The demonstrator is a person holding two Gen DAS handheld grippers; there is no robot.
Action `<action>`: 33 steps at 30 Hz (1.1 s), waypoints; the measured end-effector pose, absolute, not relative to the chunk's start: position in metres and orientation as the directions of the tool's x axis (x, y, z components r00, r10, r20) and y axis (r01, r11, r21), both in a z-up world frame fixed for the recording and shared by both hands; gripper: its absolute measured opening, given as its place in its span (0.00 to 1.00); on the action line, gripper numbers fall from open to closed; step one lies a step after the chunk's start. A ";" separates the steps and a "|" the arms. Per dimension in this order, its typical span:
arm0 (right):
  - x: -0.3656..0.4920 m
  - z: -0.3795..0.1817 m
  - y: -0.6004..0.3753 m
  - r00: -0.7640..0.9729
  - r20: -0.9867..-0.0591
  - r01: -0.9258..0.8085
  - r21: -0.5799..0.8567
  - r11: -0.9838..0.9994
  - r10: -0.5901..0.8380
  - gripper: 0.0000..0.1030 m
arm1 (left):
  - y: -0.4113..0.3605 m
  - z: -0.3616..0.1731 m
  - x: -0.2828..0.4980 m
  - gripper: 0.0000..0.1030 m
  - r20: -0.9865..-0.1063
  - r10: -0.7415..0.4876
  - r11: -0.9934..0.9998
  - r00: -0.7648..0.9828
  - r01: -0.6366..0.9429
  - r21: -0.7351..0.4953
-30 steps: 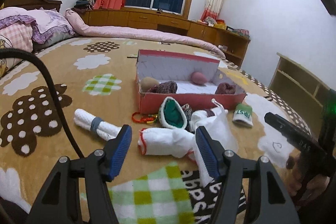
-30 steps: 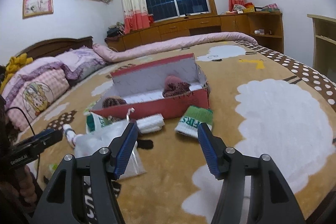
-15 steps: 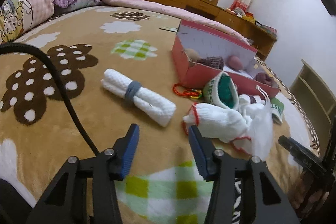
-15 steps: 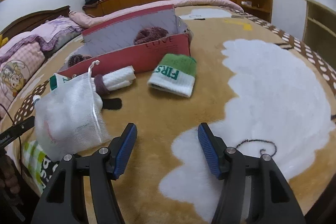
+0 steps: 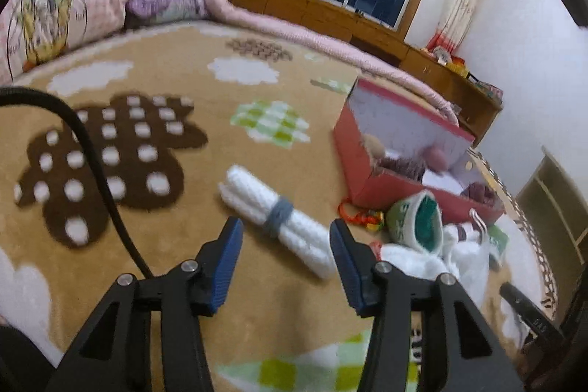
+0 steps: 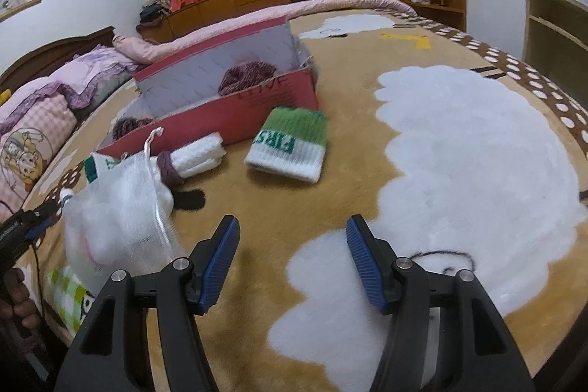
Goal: Organize soft objects
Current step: 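Withdraw both tools and move toward the white rolled towels, then grasp the grey-banded white towel roll with the left tool while the right grasps a maroon-banded roll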
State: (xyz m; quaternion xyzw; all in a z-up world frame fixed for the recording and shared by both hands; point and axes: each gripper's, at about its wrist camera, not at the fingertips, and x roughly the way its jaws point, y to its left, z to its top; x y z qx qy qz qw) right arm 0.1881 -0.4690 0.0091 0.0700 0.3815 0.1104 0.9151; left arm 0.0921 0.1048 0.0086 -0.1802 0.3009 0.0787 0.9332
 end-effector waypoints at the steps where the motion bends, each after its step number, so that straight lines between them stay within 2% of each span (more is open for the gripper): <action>1: 0.188 0.010 -0.470 0.688 -0.679 -0.144 0.216 0.966 0.254 0.60 | 0.105 0.013 0.093 0.50 -0.578 0.042 0.927 0.815 -0.248 -0.282; 4: 0.189 0.011 -0.472 0.690 -0.678 -0.137 0.225 0.965 0.256 0.60 | 0.112 0.016 0.099 0.51 -0.571 0.008 0.917 0.821 -0.234 -0.324; 12: 0.181 0.021 -0.458 0.717 -0.629 -0.218 0.208 0.953 0.301 0.63 | 0.124 -0.016 0.138 0.52 -0.685 -0.137 0.863 0.716 -0.253 -0.438; 14: 0.181 0.021 -0.450 0.711 -0.619 -0.259 0.209 0.943 0.333 0.65 | 0.125 -0.023 0.143 0.52 -0.684 -0.152 0.847 0.714 -0.262 -0.462; 16: 0.185 0.020 -0.445 0.695 -0.620 -0.280 0.231 0.932 0.363 0.65 | 0.120 -0.020 0.145 0.37 -0.678 -0.148 0.862 0.720 -0.242 -0.446; 18: 0.189 0.020 -0.444 0.676 -0.607 -0.301 0.289 0.909 0.417 0.65 | 0.115 -0.022 0.145 0.30 -0.683 -0.137 0.875 0.717 -0.235 -0.423; 20: 0.196 0.021 -0.444 0.647 -0.584 -0.330 0.365 0.871 0.490 0.65 | 0.108 -0.021 0.142 0.28 -0.683 -0.106 0.896 0.723 -0.228 -0.380; 22: 0.206 0.019 -0.444 0.590 -0.557 -0.359 0.467 0.808 0.584 0.54 | 0.103 -0.019 0.140 0.27 -0.675 -0.098 0.905 0.732 -0.217 -0.366; 23: 0.214 0.017 -0.445 0.571 -0.551 -0.342 0.514 0.786 0.609 0.52 | 0.101 -0.019 0.139 0.26 -0.673 -0.095 0.908 0.733 -0.213 -0.360; 26: 0.234 0.007 -0.445 0.554 -0.596 -0.240 0.555 0.797 0.582 0.47 | 0.095 -0.017 0.136 0.27 -0.667 -0.056 0.926 0.743 -0.211 -0.313; 30: 0.258 -0.006 -0.444 0.518 -0.610 -0.147 0.627 0.765 0.600 0.47 | 0.078 -0.012 0.132 0.27 -0.644 0.011 0.954 0.765 -0.200 -0.221; 33: 0.271 -0.009 -0.440 0.519 -0.607 -0.123 0.644 0.755 0.602 0.47 | 0.068 -0.009 0.132 0.27 -0.630 0.009 0.969 0.777 -0.162 -0.185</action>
